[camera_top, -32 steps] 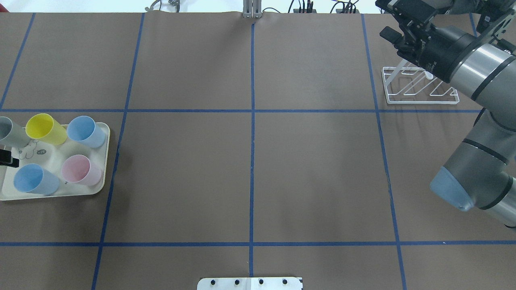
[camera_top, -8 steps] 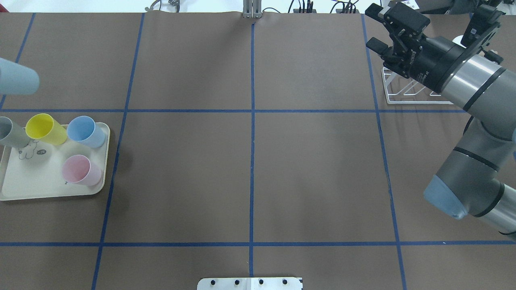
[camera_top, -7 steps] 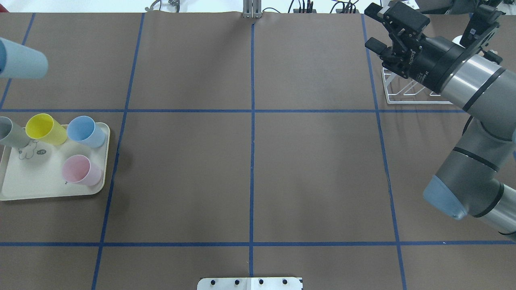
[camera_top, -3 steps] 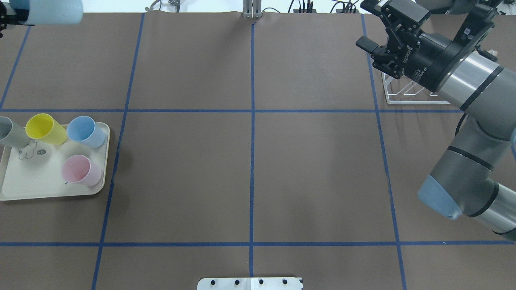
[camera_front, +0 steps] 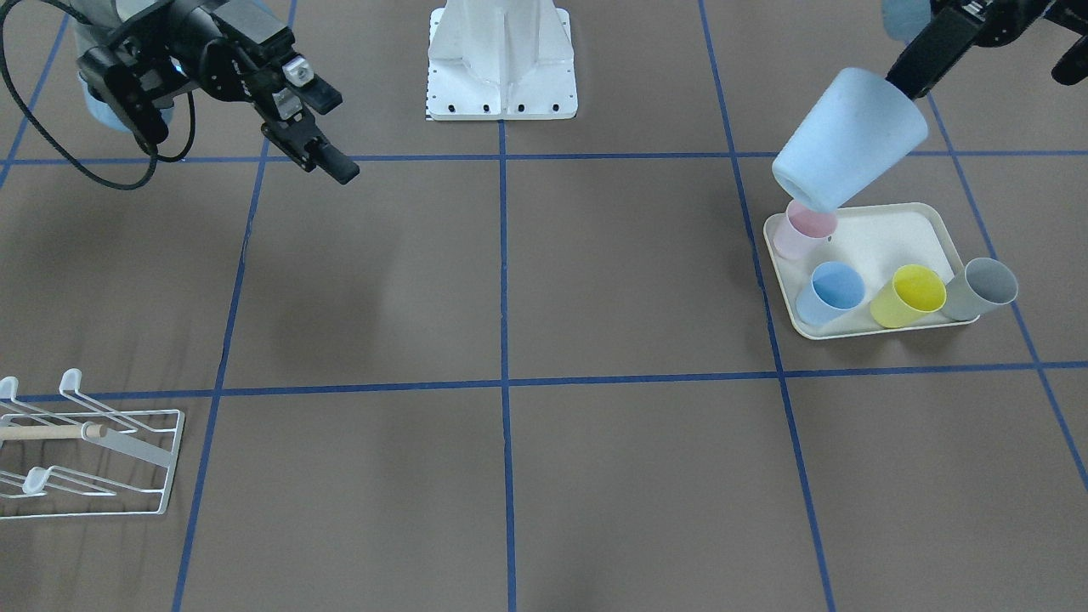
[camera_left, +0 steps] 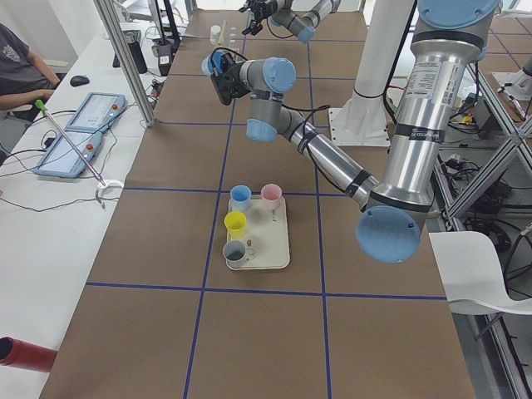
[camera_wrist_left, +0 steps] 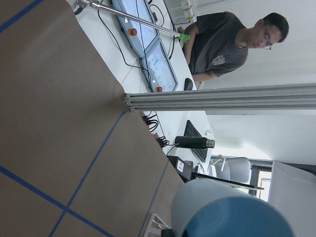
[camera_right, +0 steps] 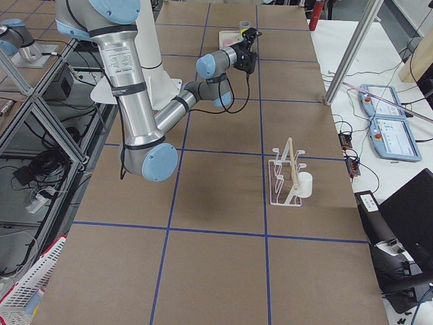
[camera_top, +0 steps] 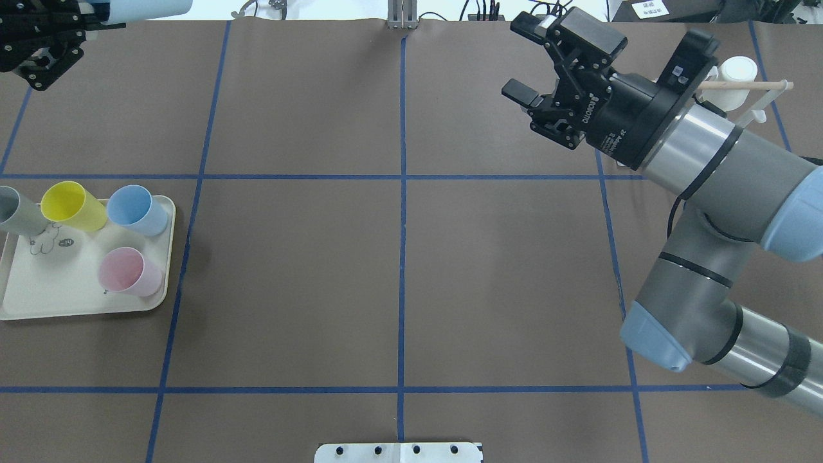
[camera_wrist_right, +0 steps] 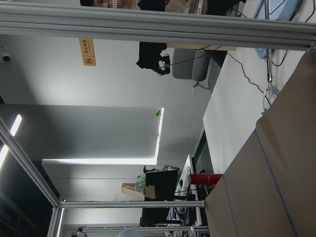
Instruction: Transfer IKEA cup to right arm and place on rack
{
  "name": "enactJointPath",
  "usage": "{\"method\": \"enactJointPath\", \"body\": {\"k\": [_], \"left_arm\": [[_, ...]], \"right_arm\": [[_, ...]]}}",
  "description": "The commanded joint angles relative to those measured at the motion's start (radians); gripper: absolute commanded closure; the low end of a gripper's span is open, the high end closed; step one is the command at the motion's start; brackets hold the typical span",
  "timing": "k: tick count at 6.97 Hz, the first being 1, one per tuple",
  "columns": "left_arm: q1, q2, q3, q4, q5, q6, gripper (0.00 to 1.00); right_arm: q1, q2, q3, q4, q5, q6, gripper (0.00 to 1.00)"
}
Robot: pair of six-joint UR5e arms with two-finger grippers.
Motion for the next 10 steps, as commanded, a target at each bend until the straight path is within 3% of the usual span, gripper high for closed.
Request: {"method": "enactJointPath", "body": {"k": [1,2,4,6,8,10], "left_arm": [[0.087,-0.02,0.05,-0.135,0.171,-0.093,1.0],[0.152,-0.046,0.079,-0.181,0.267,-0.125,1.0],[0.277,-0.088,0.109,-0.214,0.372,-0.129,1.0],[0.374,-0.151,0.149,-0.216,0.461,-0.125,1.0],[0.42,-0.22,0.201,-0.217,0.503,-0.121,1.0],[0.435,-0.224,0.208,-0.231,0.503,-0.121,1.0]], "right_arm": [[-0.057,0.061,-0.008,-0.008,-0.018,0.002,0.01],[-0.077,0.094,-0.026,-0.029,-0.035,0.001,0.01],[-0.082,0.169,-0.052,-0.119,-0.036,-0.005,0.01],[-0.077,0.174,-0.054,-0.132,-0.046,-0.01,0.01],[-0.076,0.176,-0.056,-0.138,-0.046,-0.009,0.01],[-0.079,0.177,-0.063,-0.138,-0.046,-0.002,0.01]]}}
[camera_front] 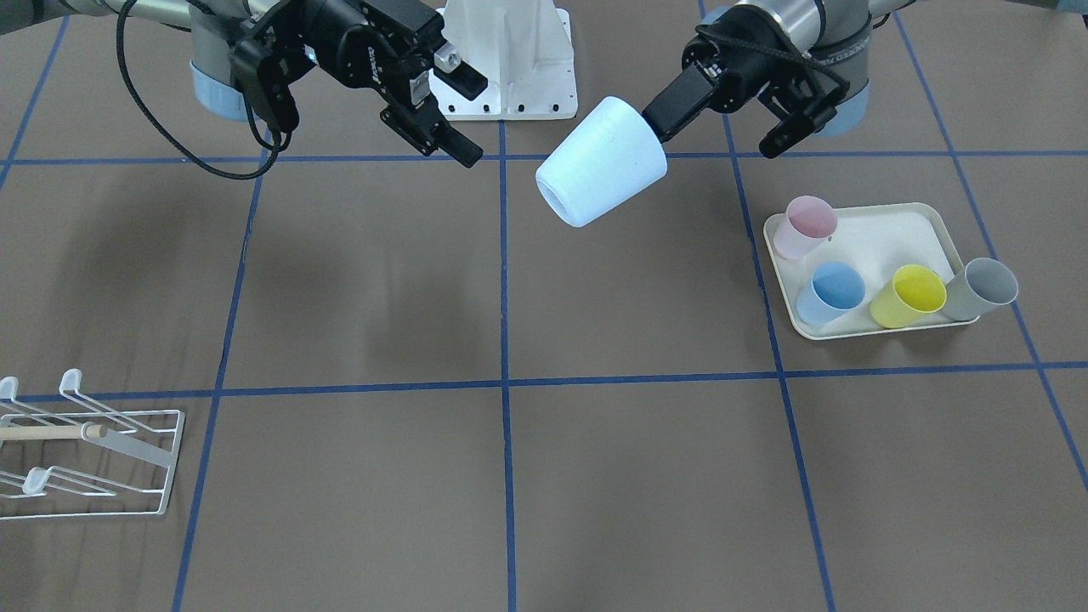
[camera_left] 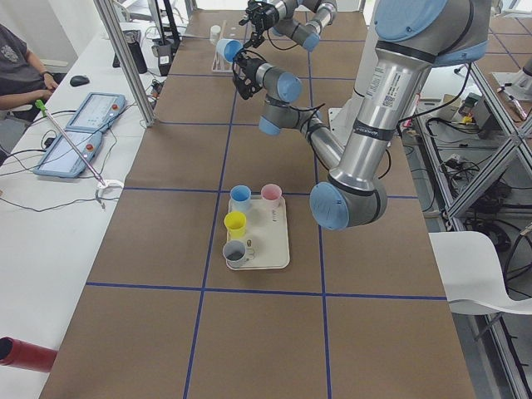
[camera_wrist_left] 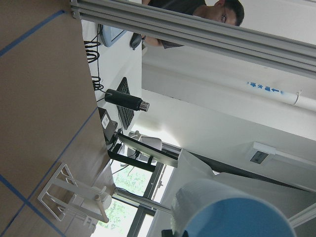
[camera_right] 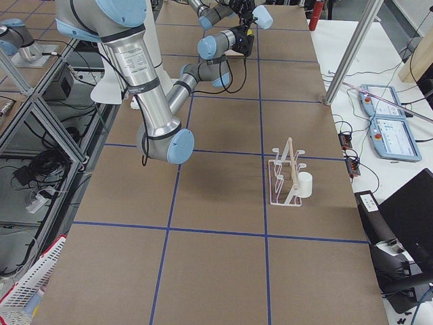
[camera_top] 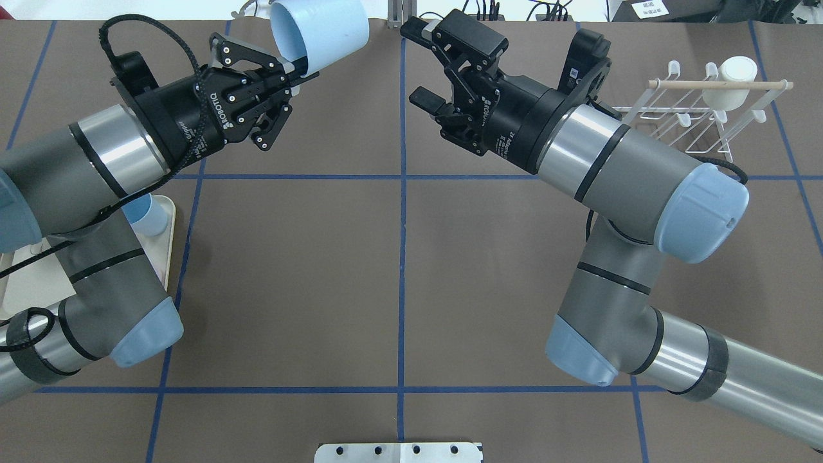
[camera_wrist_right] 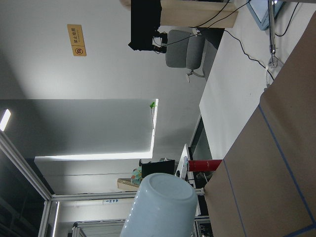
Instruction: Transfer IKEA cup to right arm and place on rack
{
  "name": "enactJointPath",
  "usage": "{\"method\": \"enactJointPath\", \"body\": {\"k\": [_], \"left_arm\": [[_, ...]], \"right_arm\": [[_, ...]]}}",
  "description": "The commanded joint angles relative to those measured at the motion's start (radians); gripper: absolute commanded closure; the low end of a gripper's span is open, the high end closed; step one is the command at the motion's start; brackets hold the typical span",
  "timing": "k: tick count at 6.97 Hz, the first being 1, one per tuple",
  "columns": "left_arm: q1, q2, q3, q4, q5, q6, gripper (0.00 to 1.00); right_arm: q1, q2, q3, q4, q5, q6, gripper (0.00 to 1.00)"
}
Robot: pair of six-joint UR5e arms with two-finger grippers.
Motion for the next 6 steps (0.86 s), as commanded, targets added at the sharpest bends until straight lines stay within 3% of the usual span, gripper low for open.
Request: {"method": "enactJointPath", "body": {"k": [1,3,6], "left_arm": [[0.023,-0.016,0.012,-0.006,0.006,0.002,1.0],[0.072,-0.043,0.022,-0.011,0.059,0.003,1.0],[0.075,-0.046,0.022,-0.011,0.061,0.003,1.0]], "right_arm": [[-0.004,0.003,-0.019,0.0,0.0,0.003,0.01],[-0.007,0.006,-0.034,0.0,-0.002,0.001,0.01],[-0.016,0.05,-0.049,0.0,-0.002,0.006,0.01]]}}
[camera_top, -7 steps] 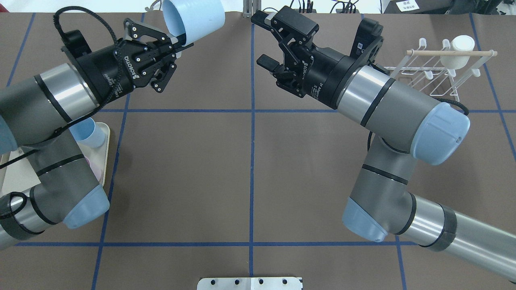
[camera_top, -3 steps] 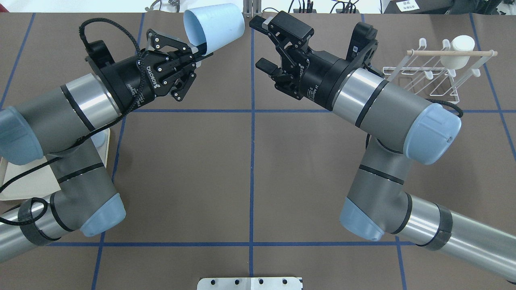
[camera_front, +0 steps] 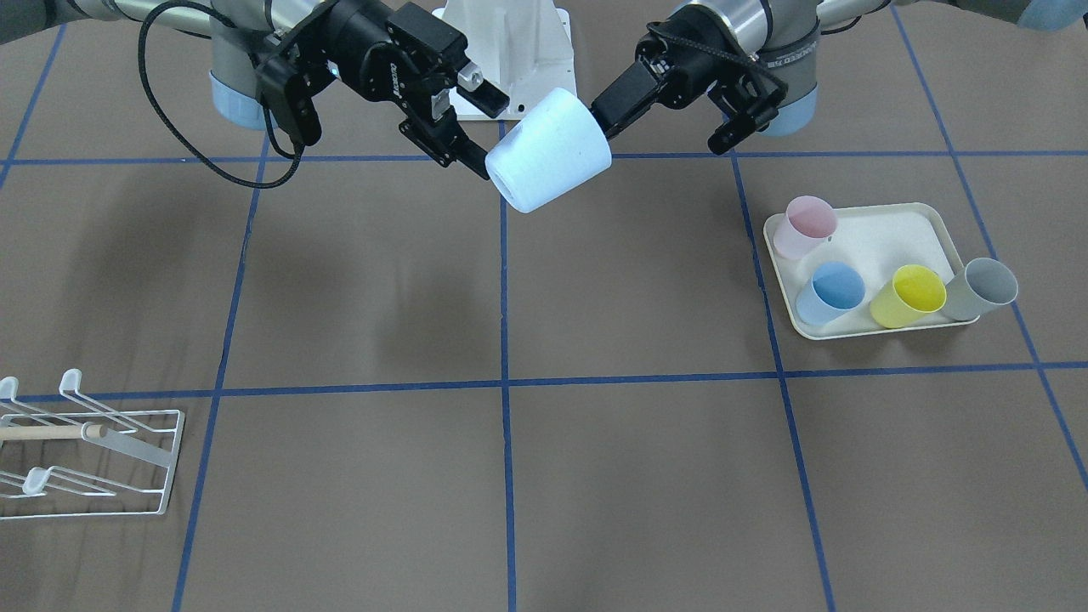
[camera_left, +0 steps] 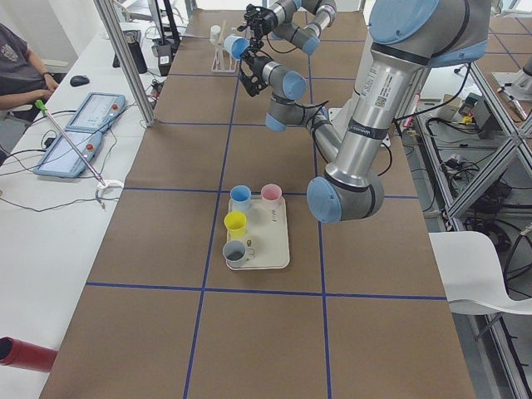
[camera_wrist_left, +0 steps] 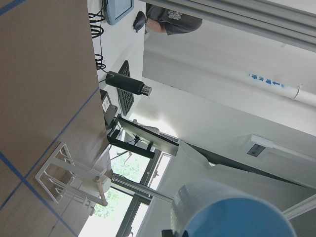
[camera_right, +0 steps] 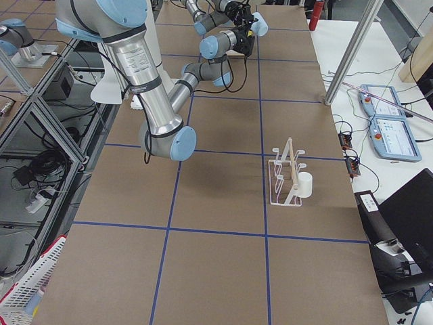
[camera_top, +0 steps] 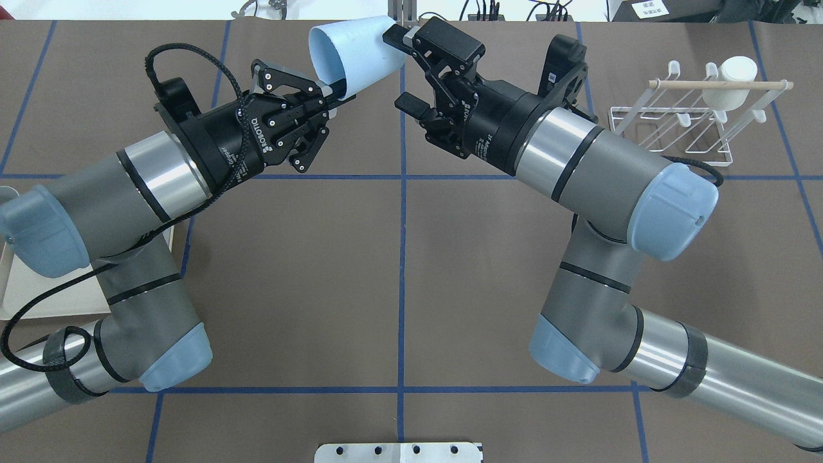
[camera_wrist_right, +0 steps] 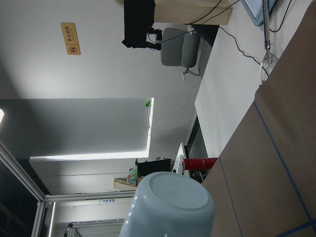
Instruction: Transfer IKEA cup to right arm and place on rack
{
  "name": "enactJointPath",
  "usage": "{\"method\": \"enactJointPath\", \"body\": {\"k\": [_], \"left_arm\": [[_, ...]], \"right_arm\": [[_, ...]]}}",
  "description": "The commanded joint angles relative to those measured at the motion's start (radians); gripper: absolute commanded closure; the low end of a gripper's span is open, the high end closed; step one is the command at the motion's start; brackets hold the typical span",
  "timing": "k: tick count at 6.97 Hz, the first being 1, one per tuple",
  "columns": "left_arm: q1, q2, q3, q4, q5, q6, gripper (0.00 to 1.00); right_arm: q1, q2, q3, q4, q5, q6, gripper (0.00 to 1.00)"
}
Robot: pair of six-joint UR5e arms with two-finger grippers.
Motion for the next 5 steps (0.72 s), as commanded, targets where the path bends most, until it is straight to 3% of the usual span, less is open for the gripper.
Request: {"method": "enactJointPath", "body": {"k": [1,5], "left_arm": [[0.001,-0.007,0.0,0.001,0.001,0.0,1.0],[0.032,-0.023,-0.001,0.005,0.017,0.003,1.0]], "right_arm": [[-0.003,0.009,-0.005,0.002,0.0,0.001,0.01],[-0.003,0.011,-0.015,0.005,-0.017,0.018,0.01]]}}
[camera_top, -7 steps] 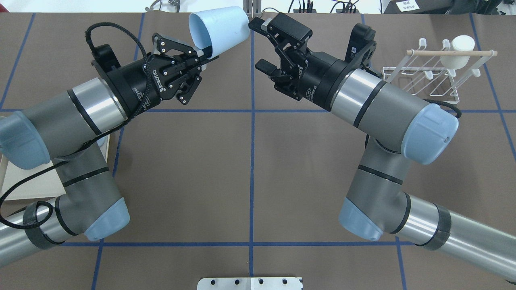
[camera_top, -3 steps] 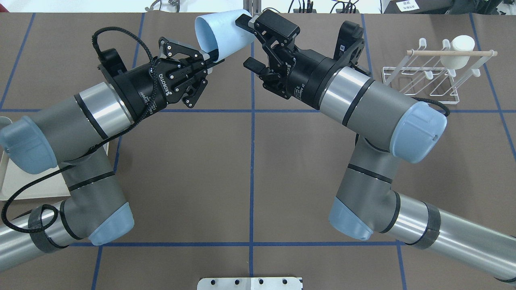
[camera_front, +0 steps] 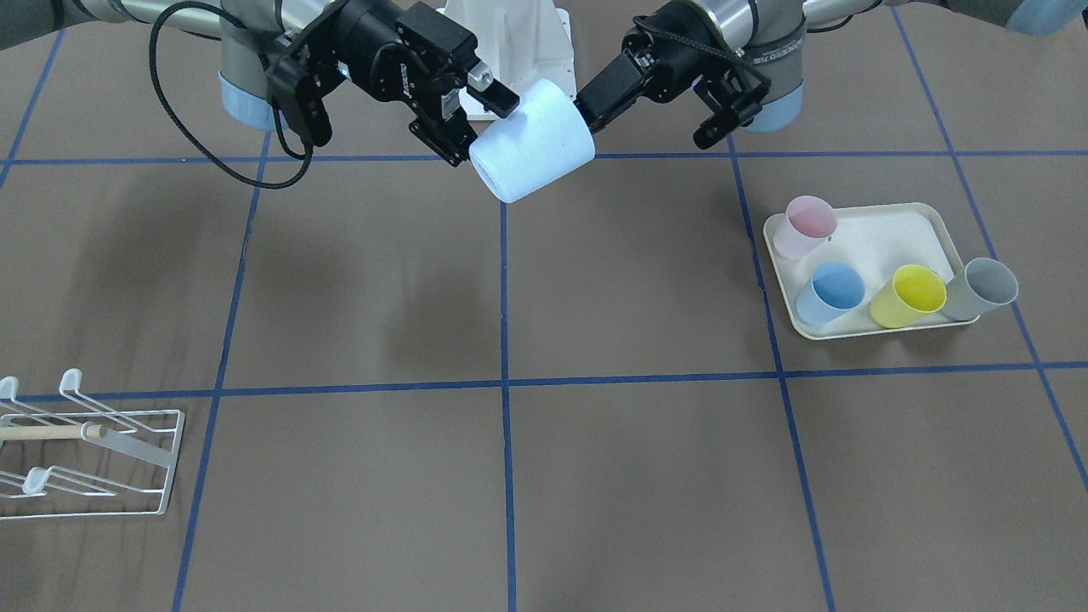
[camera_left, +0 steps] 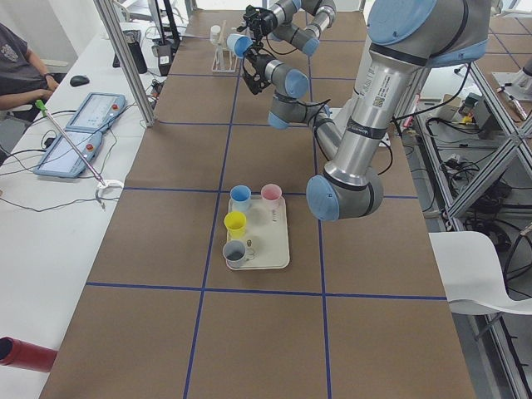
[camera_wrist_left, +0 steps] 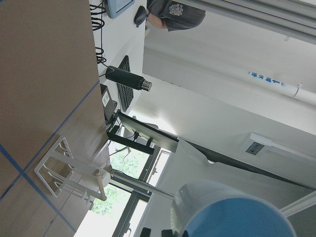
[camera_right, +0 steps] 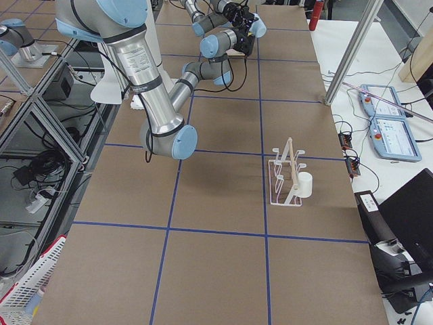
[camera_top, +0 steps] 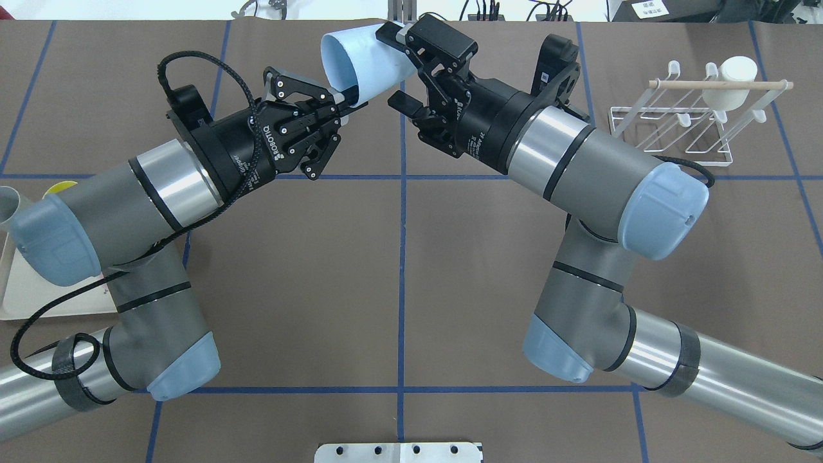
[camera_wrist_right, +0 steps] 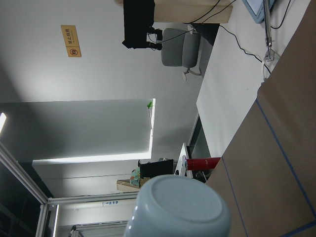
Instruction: Transfer IKEA cup to right arm and place on rack
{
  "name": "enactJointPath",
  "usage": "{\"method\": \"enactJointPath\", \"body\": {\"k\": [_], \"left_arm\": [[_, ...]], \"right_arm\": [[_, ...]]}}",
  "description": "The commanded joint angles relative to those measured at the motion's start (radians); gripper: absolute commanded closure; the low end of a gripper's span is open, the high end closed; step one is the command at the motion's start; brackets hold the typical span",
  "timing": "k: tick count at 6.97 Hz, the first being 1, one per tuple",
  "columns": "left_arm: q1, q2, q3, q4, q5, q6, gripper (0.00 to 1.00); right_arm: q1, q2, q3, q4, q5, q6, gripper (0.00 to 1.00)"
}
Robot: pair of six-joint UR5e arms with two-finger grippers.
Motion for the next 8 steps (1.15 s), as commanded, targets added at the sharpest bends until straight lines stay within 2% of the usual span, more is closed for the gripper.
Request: {"method": "enactJointPath", "body": {"k": [1,6,7,8], "left_arm": [[0.011,-0.004,-0.002,0.001,0.008,0.002,1.0],[0.034,-0.006,-0.003,0.001,0.017,0.004,1.0],[0.034,-0.006,-0.005,0.001,0.017,0.004,1.0],[0.032,-0.006,-0.005,0.001,0.015,0.004,1.0]], "right_arm": [[0.0,0.0,-0.003,0.002,-0.004,0.002,0.01],[0.0,0.0,-0.003,0.004,-0.004,0.013,0.01],[0.0,0.0,-0.005,0.004,-0.004,0.017,0.09],[0.0,-0.001,-0.006,0.004,-0.004,0.046,0.71]]}}
